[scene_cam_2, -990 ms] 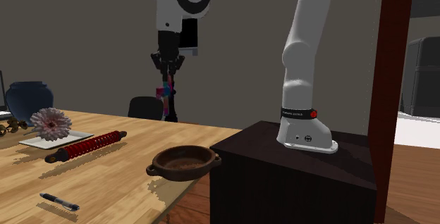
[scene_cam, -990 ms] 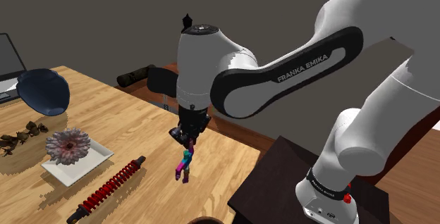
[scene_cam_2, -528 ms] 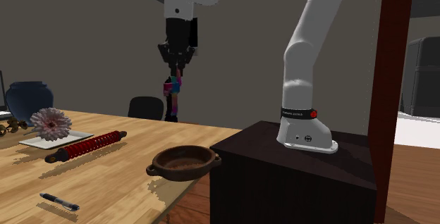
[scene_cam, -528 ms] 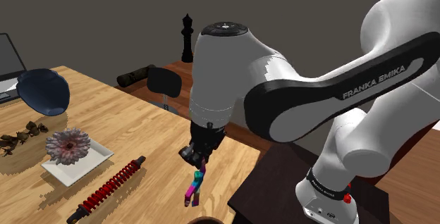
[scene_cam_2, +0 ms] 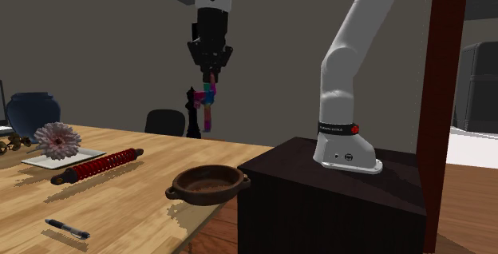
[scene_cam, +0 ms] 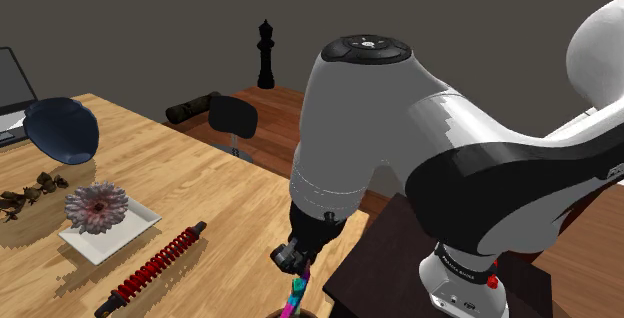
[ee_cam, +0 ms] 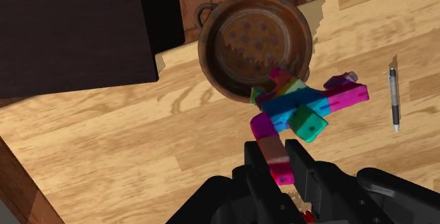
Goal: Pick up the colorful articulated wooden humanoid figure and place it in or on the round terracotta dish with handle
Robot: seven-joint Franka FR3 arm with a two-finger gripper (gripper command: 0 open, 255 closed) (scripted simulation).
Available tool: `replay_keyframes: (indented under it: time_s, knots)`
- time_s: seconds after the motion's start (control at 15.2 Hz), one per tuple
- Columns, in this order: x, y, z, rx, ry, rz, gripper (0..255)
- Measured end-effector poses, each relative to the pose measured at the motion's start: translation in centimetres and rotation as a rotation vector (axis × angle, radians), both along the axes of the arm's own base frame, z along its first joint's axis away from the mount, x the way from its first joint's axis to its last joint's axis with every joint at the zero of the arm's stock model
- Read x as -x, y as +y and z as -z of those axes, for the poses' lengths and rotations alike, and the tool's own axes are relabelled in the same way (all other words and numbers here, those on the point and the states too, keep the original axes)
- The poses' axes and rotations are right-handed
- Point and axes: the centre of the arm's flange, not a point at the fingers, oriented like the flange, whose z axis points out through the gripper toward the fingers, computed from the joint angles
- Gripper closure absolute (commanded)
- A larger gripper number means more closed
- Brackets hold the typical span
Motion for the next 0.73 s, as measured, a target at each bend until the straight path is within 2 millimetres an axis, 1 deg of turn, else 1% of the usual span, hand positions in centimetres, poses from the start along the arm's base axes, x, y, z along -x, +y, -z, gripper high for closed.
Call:
replay_keyframes:
  time_s: [0.33,0.73]
  knots:
    - [0.0,0.0,2.3,0.0,0.0,0.001,255]
    - [0.0,0.0,5.8,0.001,0.001,0.001,255]
